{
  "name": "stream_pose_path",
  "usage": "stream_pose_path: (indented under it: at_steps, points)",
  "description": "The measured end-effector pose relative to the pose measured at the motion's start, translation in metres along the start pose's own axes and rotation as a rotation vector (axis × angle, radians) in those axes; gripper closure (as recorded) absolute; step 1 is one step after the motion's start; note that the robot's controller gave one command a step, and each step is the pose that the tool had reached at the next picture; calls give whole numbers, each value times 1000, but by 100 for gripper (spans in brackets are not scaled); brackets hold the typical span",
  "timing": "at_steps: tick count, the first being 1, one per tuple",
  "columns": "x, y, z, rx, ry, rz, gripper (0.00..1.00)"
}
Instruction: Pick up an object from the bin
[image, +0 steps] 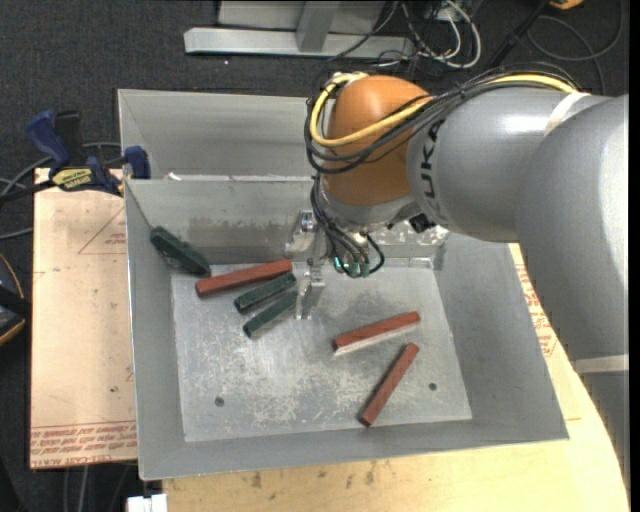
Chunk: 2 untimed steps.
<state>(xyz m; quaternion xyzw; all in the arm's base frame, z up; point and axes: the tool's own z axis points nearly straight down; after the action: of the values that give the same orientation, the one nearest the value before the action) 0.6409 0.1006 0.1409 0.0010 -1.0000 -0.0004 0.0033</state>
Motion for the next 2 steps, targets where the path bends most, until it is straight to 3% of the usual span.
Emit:
stream_pose_path:
  at_steps: [1,2]
  points:
    - [-2,0,-5,-1,-8,2,0]
    - [-5,25,58,-8,-34,19,100]
